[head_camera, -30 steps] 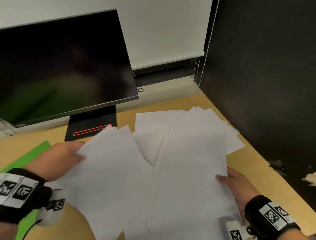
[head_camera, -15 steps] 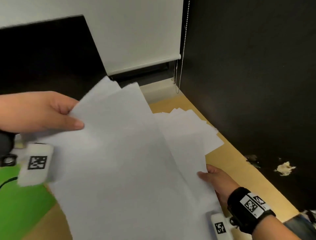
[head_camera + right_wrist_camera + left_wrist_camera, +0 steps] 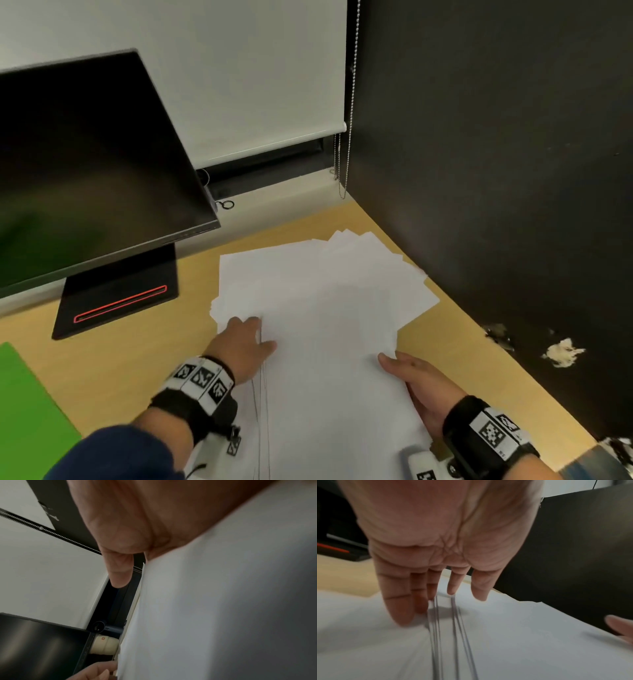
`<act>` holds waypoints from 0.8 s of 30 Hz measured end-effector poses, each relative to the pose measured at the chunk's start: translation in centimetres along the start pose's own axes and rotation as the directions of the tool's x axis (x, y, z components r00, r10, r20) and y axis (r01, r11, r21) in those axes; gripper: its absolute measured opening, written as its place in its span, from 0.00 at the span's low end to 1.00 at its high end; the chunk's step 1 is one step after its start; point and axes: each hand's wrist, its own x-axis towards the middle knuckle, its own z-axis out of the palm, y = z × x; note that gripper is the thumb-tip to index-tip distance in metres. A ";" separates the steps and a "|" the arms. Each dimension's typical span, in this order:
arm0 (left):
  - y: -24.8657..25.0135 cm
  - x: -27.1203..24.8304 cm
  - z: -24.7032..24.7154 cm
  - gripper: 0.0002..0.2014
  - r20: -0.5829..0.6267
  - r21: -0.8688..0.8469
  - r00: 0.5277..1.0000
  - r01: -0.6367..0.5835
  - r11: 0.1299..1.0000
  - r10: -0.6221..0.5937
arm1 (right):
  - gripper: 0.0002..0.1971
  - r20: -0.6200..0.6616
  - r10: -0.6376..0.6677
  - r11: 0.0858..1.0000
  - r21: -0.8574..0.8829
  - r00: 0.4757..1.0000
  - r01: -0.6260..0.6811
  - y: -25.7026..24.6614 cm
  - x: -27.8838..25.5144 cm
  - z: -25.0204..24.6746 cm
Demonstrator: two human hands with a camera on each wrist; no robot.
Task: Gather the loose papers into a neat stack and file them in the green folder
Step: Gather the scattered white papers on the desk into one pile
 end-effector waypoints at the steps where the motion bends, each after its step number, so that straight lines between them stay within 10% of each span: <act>1: -0.1 -0.4 0.6 0.30 -0.021 -0.062 0.999 -0.031 0.998 0.030 | 0.14 0.022 0.006 1.000 0.011 1.000 -0.007 0.0 0.0 0.4; 8: -1.7 1.5 -0.3 0.29 -0.138 -0.315 0.990 -0.014 0.949 -0.031 | 0.47 -0.046 -0.074 0.988 -0.142 0.996 0.067 1.6 0.3 0.4; 14: -5.7 6.5 -5.2 0.22 -0.138 -0.470 0.924 0.257 0.844 -0.358 | 0.17 -0.308 -0.072 0.980 -0.199 0.949 0.010 0.2 -2.3 -4.8; 20: -4.8 8.9 -7.0 0.18 0.023 -0.778 0.917 0.267 0.569 -0.399 | 0.16 -0.461 0.023 0.971 -0.202 0.887 -0.130 0.1 -3.3 -6.5; 24: -4.3 9.3 -7.0 0.20 0.024 -0.687 0.912 0.313 0.656 -0.411 | 0.18 -0.474 0.102 0.969 -0.153 0.874 -0.196 0.2 -3.3 -6.6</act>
